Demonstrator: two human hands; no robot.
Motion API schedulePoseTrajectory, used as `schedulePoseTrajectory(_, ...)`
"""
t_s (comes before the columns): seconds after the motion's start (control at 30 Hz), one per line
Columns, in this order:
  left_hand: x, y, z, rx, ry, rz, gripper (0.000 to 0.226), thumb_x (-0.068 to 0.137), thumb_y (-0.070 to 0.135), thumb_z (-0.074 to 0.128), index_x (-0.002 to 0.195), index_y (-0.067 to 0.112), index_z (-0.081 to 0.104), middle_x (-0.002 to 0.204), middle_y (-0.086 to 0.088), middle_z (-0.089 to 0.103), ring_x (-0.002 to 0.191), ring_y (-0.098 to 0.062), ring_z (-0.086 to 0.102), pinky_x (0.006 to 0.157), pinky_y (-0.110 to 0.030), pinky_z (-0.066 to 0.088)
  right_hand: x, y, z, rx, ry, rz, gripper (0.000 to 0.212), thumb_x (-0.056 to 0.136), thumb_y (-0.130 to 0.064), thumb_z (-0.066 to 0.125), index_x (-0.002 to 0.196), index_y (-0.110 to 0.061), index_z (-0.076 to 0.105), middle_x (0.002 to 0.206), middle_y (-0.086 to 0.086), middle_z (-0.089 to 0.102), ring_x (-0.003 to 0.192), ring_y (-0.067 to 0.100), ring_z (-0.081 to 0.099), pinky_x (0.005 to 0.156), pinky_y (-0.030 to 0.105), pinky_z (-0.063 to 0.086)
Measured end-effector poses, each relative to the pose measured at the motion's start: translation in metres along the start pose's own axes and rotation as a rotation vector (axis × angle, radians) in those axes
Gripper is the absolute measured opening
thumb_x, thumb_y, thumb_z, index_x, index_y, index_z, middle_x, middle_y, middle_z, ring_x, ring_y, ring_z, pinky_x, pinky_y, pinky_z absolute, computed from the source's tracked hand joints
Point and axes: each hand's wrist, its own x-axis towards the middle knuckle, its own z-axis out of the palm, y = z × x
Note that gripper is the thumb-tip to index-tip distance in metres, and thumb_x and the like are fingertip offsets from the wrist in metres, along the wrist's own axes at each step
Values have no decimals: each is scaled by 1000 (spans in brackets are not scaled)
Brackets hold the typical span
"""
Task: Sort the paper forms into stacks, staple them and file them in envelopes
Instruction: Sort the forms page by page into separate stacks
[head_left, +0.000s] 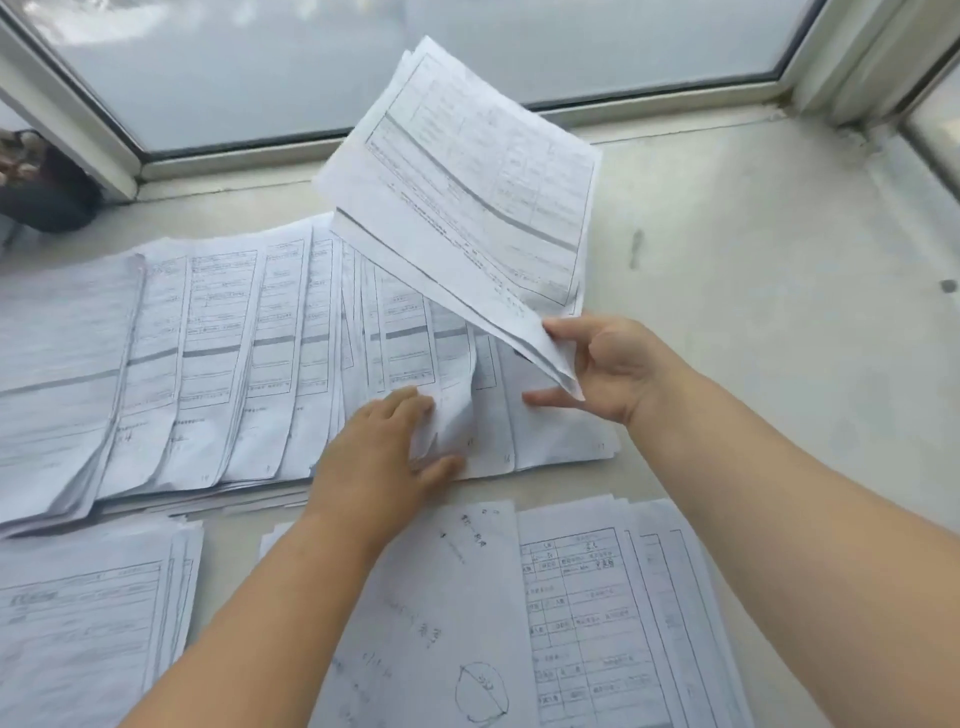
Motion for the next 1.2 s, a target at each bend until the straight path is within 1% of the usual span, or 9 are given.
schedulePoseTrajectory(0.23, -2, -7, 4, -54, 78, 24, 75, 83, 72, 9, 133, 31, 48, 135, 16, 50, 127, -9, 43, 91, -25, 37, 19, -5, 16, 2, -124, 59, 22, 96, -4, 45, 96, -13, 65, 90, 4, 73, 73, 21, 69, 93, 51, 49)
schedulePoseTrajectory(0.37, -6, -7, 5, -13, 71, 55, 89, 69, 87, 27, 136, 30, 40, 133, 16, 48, 124, -9, 44, 85, -28, 42, 28, -6, 26, 64, -235, 34, 30, 96, -2, 44, 117, -13, 63, 108, 7, 71, 85, 24, 69, 91, 50, 50)
schedulePoseTrajectory(0.5, -7, -9, 16, 30, 136, 77, 61, 84, 57, 41, 128, 17, 57, 139, 9, 50, 123, -16, 51, 89, -35, 47, 30, -10, 44, 82, -328, -39, 40, 97, -5, 46, 135, -14, 53, 105, 5, 71, 86, 23, 70, 91, 55, 52)
schedulePoseTrajectory(0.6, -9, -17, 21, -283, 311, -61, 37, 86, 22, 45, 119, 19, 62, 112, 11, 63, 93, -2, 55, 77, -26, 43, 20, -23, 38, 197, -269, -152, 31, 97, -1, 42, 118, -15, 60, 95, 4, 74, 80, 21, 72, 77, 45, 60)
schedulePoseTrajectory(0.7, -9, -18, 14, -771, 552, -366, 20, 96, 27, 44, 78, 23, 50, 72, 9, 52, 62, 4, 50, 61, -15, 38, -1, -34, 5, 148, -36, -308, 32, 95, 2, 44, 110, -19, 64, 92, -2, 76, 81, 15, 73, 61, 30, 59)
schedulePoseTrajectory(0.8, -12, -13, 13, -1032, 726, -547, 23, 104, 21, 42, 85, 30, 53, 83, 20, 55, 70, 24, 52, 69, -1, 38, -24, -23, -29, -182, 149, -365, 34, 96, 4, 43, 103, -21, 65, 91, -9, 76, 85, 10, 73, 62, 26, 58)
schedulePoseTrajectory(0.97, -28, -10, 15, -1026, 695, -379, 22, 103, 15, 40, 98, 29, 57, 75, 42, 60, 86, 32, 49, 81, 5, 33, -31, 8, -32, -475, 210, -218, 32, 97, 3, 46, 100, -22, 65, 94, -7, 74, 78, 5, 71, 64, 22, 59)
schedulePoseTrajectory(1.1, -22, -19, 9, -907, 669, -207, 62, 102, 39, 39, 101, -19, 60, 73, -1, 65, 73, 19, 54, 76, 3, 35, -14, 19, -13, -532, 180, -155, 33, 96, 5, 45, 107, -20, 64, 101, -4, 73, 89, 13, 70, 75, 26, 56)
schedulePoseTrajectory(1.2, -12, -18, 7, -789, 606, 19, 41, 102, 36, 36, 121, 9, 60, 103, -7, 56, 100, 4, 49, 92, -9, 35, -3, 25, -5, -497, 171, -135, 32, 96, 5, 46, 105, -20, 64, 105, 0, 72, 92, 17, 70, 80, 28, 58)
